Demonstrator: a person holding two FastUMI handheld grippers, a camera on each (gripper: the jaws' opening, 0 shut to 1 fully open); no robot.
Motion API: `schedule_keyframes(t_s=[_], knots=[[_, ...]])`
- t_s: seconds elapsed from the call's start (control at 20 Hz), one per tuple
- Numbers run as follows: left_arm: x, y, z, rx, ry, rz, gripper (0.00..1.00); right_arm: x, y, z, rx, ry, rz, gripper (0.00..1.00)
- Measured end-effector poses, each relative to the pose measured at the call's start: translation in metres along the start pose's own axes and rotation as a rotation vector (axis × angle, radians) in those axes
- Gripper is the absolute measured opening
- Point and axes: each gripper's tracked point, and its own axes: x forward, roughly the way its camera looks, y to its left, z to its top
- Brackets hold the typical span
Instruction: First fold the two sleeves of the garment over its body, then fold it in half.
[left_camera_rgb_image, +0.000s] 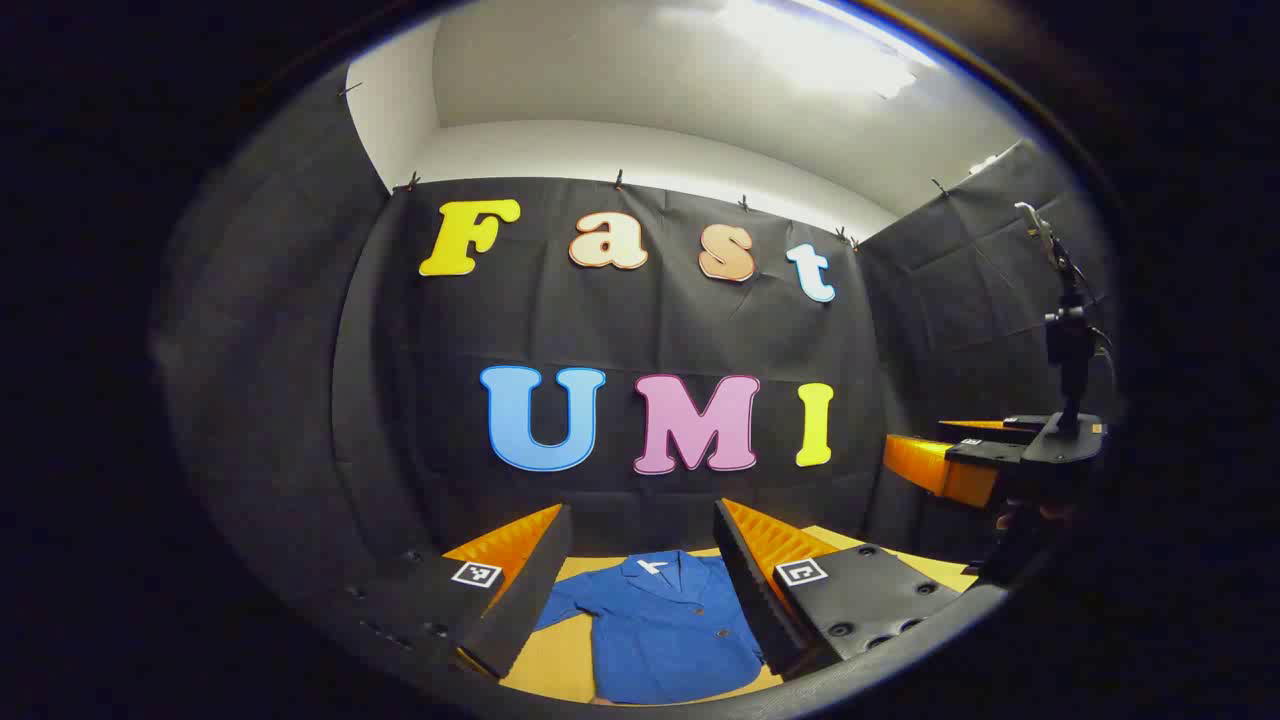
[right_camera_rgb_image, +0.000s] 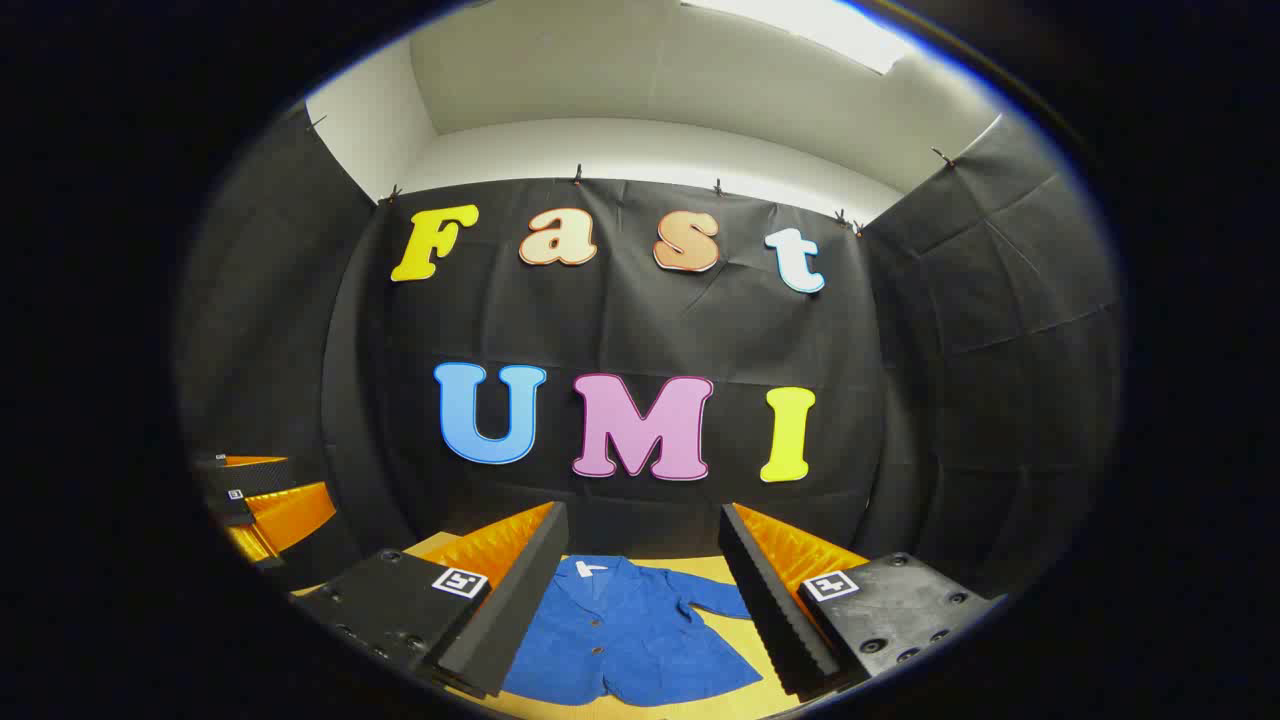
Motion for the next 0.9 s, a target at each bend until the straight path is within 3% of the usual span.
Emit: schedule_keyframes(t_s=[0.2,0.25,0.9], knots=[[0.028,0.000,-0.007,0.021,0.003,0.042,0.81,0.027,-0.008,-0.013,0.014,0.024,0.007,0.94],[0.033,-0.001,-0.007,0.015,-0.001,0.050,0.82,0.034,-0.010,-0.017,0.020,0.029,0.011,0.98],[0.089,0.013,-0.024,0.003,0.039,0.144,0.81,0.097,-0.030,-0.055,0.067,0.082,0.023,0.98]])
